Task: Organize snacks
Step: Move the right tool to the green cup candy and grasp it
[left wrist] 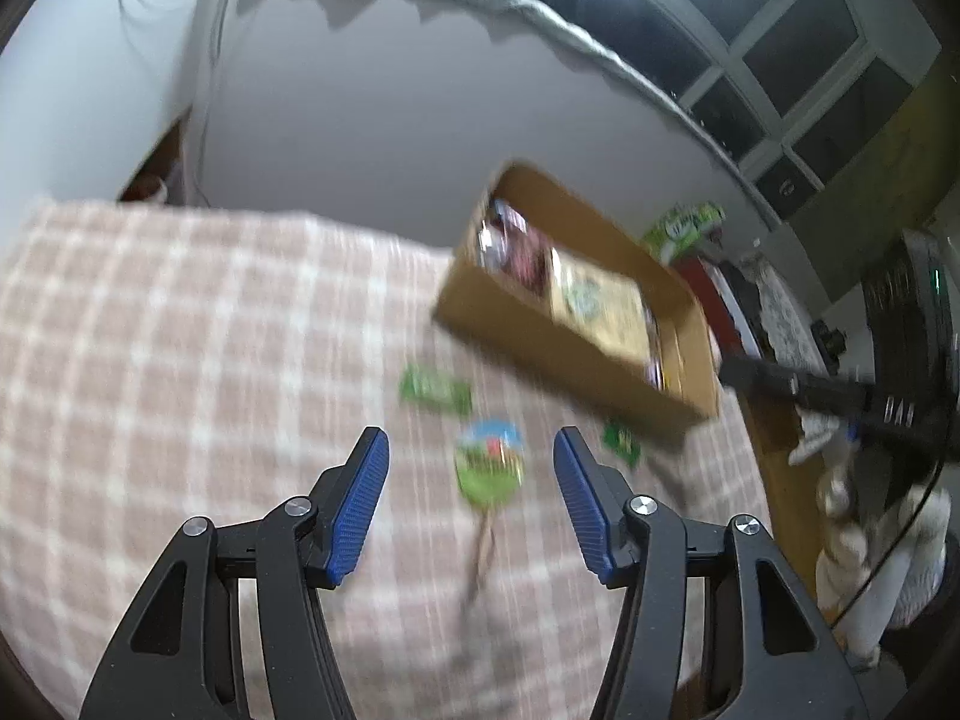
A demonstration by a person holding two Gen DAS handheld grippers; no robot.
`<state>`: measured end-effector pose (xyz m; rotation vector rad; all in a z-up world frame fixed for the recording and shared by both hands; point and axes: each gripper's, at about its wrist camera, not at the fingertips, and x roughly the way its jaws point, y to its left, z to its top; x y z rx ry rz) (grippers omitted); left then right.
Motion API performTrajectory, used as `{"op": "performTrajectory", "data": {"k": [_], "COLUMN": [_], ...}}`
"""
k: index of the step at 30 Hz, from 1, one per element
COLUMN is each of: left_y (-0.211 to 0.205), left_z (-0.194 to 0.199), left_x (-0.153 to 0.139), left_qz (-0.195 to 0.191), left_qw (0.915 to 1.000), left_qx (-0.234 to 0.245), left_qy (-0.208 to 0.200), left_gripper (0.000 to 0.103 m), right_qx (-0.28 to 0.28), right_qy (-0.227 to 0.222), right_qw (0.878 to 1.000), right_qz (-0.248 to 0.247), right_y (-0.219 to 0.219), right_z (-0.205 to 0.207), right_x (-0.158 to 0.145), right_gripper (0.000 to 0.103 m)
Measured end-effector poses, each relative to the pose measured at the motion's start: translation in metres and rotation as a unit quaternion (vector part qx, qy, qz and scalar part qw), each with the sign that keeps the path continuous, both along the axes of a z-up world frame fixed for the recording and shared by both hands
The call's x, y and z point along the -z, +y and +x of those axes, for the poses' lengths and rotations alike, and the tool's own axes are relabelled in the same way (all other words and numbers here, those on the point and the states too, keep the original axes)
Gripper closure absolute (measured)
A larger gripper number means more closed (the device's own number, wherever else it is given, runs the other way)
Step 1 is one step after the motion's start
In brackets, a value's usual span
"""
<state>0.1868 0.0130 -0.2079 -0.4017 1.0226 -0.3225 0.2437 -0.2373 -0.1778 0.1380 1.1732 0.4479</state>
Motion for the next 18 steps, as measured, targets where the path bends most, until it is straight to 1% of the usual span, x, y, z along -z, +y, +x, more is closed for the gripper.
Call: {"op": "performTrajectory", "data": {"k": [2,5,8,9,12,14,16,18], "left_y": [-0.007,-0.016,-0.024,-0.026,-0.032,-0.035,-0.036,-0.037], "left_z": [-0.01,-0.017,-0.021,-0.023,-0.023,-0.023,-0.024,-0.023], "left_x": [0.007,0.015,0.025,0.027,0.035,0.04,0.044,0.047], "left_qz": [0.006,0.002,0.001,0.001,0.005,0.008,0.013,0.016], "left_qw": [0.9999,0.9997,0.9994,0.9993,0.9989,0.9986,0.9985,0.9984], "left_qx": [0.012,0.022,0.028,0.03,0.037,0.041,0.042,0.042], "left_qy": [0.006,0.015,0.022,0.023,0.029,0.033,0.034,0.035], "left_gripper": [0.048,0.051,0.055,0.056,0.058,0.063,0.064,0.068], "right_qx": [-0.014,-0.036,-0.054,-0.056,-0.06,-0.06,-0.064,-0.07], "right_qy": [0.009,0.023,0.04,0.045,0.057,0.068,0.073,0.077], "right_qw": [1.0,0.999,0.998,0.997,0.997,0.996,0.995,0.995], "right_qz": [0.007,0.012,0.012,0.013,0.01,0.014,0.014,0.008], "right_y": [0.01,0.025,0.038,0.04,0.046,0.049,0.053,0.059], "right_z": [-0.002,-0.005,-0.005,-0.006,-0.004,-0.002,-0.001,0.0], "right_x": [0.005,0.014,0.025,0.028,0.039,0.046,0.051,0.058], "right_gripper": [0.023,0.024,0.035,0.037,0.038,0.039,0.04,0.042]}}
